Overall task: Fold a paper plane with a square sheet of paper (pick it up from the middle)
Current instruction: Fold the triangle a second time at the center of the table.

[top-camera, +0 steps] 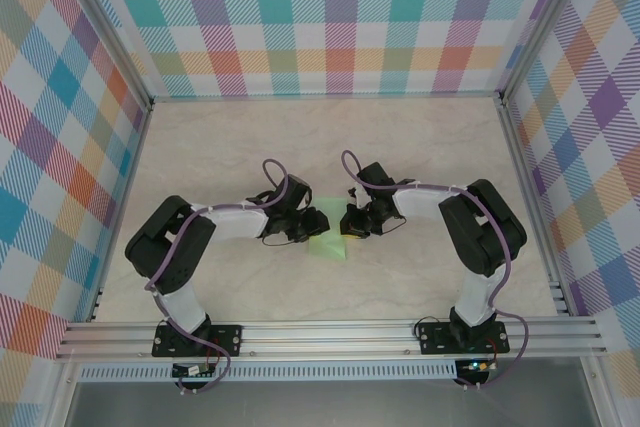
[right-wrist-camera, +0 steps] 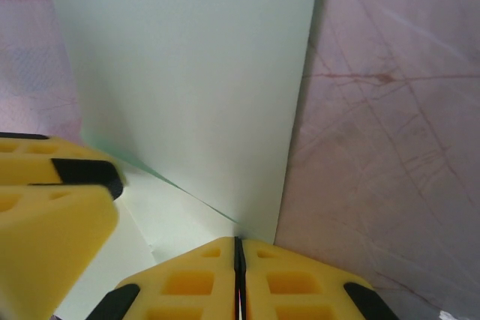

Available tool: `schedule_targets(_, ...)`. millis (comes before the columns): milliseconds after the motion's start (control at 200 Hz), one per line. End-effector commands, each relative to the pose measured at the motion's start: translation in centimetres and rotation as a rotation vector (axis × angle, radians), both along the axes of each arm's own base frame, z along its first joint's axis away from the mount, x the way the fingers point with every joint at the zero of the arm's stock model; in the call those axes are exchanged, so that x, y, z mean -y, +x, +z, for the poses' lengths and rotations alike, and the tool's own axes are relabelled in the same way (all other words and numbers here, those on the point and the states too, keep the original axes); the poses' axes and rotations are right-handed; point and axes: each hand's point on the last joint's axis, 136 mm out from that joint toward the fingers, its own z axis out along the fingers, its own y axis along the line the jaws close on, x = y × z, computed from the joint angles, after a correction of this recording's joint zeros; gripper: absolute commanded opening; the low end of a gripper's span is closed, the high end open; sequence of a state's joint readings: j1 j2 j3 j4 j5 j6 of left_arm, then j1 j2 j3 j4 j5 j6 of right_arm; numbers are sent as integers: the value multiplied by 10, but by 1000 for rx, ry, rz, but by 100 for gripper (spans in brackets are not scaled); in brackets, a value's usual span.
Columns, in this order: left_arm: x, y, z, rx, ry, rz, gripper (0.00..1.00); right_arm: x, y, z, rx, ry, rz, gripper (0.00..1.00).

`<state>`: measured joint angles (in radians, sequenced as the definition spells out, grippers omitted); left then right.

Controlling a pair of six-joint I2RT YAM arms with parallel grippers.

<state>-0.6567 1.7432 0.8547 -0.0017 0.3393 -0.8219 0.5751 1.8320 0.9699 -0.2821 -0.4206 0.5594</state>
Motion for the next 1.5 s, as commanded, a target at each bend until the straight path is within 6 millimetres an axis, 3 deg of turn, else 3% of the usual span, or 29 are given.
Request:
schedule_targets(0, -6, 1, -5, -19, 41, 12, 28, 24, -14, -42, -57, -152, 1, 10)
schedule_targets(230, -53, 2, -28, -65, 237, 155, 27, 27, -15, -45, -59, -167, 3, 10)
schedule_targets(385, -64, 7, -17, -31, 275, 194, 28, 28, -15, -46, -58, -170, 2, 10)
schedule_targets(570, -51, 15, 16, 43, 203, 147, 30, 27, -15, -46, -58, -167, 2, 10)
schedule_targets(765, -16, 10, 38, 70, 41, 38, 28, 27, -15, -47, -60, -168, 2, 10)
schedule_targets(1105, 5, -8, 19, -8, -30, -19, 17, 24, -14, -44, -58, -157, 2, 10)
schedule_targets(1495, 2, -9, -2, -24, 1, -15, 16, 18, -11, -38, -56, -124, 3, 10)
